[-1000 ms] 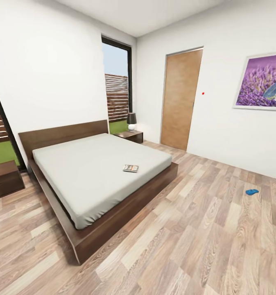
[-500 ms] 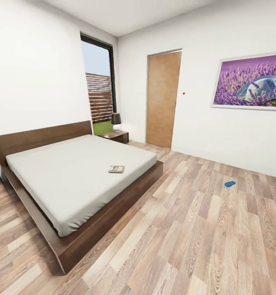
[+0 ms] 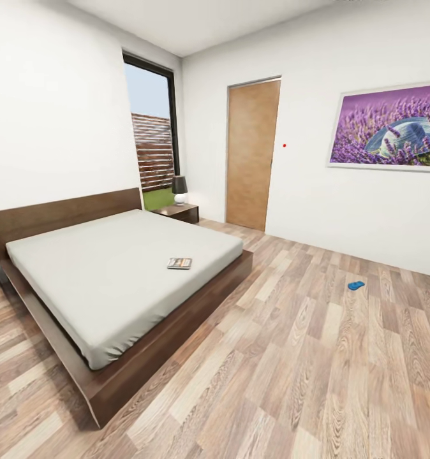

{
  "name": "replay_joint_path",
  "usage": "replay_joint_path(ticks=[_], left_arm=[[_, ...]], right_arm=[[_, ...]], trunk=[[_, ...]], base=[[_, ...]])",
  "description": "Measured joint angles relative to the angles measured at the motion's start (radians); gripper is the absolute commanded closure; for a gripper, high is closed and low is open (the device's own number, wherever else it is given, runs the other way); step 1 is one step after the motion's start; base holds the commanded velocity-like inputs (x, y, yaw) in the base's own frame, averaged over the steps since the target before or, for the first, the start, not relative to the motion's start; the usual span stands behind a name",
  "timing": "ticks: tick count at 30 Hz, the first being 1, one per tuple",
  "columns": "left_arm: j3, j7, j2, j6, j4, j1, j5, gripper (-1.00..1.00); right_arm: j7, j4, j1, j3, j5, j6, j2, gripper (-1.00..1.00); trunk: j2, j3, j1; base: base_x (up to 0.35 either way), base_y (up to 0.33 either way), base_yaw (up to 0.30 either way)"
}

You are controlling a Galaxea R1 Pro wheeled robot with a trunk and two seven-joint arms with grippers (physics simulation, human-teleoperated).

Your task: In the bedroom, move the book from the bed onto either nightstand, and place the two sandals side by side next to the bed.

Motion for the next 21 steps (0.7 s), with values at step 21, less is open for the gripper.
replay_joint_path(ticks=[21], left_arm=[[0.000,0.000,0.000,0.000,0.000,0.000,0.000,-1.00]], right_arm=[[0.000,0.000,0.000,0.000,0.000,0.000,-0.001,-1.00]], trunk=[[0.000,0.000,0.000]], base=[[0.000,0.000,-0.254]])
